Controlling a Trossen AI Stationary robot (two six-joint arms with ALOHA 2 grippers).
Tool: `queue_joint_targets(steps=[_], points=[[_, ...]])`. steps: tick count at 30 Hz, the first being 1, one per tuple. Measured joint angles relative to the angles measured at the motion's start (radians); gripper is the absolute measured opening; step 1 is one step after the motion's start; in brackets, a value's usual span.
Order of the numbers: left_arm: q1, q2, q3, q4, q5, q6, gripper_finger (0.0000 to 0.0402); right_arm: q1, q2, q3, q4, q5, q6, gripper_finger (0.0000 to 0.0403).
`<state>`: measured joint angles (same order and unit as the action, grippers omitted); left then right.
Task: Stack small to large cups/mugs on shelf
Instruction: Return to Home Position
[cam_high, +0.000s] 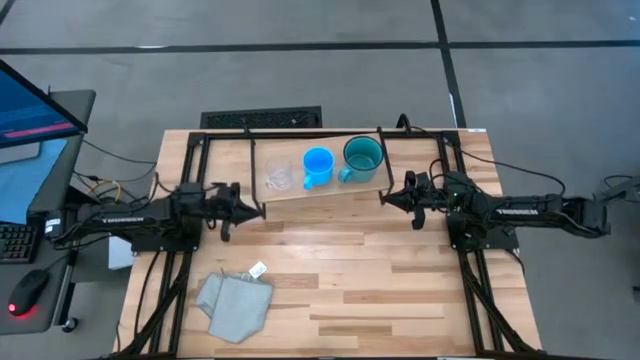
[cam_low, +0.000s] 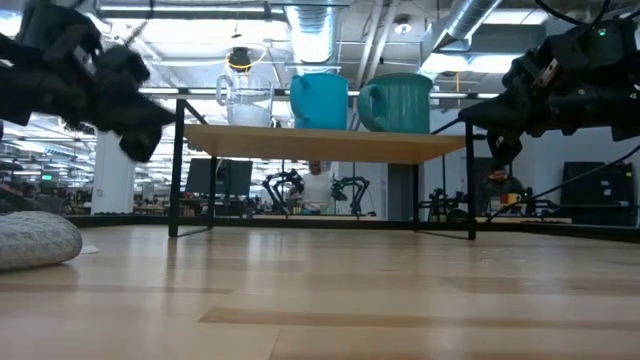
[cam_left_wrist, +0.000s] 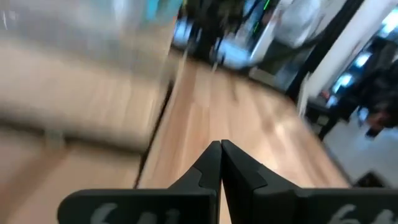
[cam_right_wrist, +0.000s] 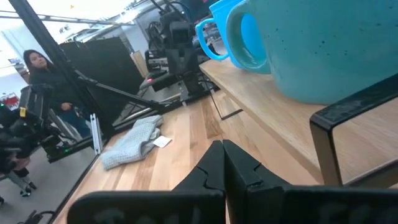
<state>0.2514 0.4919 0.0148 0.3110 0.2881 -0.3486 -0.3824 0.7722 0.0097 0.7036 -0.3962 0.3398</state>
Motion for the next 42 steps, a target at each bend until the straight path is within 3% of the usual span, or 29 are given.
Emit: queue_joint_targets(steps=[24,37,42], points=[[0.0,-0.003,0.004,-0.229,-0.03,0.068,0.0,0.0,0.0,0.0,-0.087,0.004,0.0,0.0012],[0.0,-0.001,0.007,-0.274,-0.04,0.109,0.0,0.009,0.0,0.0,-0.244,0.004,-0.004,0.0012],[0.0,-0.001,0.007,-0.275,-0.04,0.08,0.0,0.009,0.0,0.0,-0.397,0.003,-0.008,0.0012]])
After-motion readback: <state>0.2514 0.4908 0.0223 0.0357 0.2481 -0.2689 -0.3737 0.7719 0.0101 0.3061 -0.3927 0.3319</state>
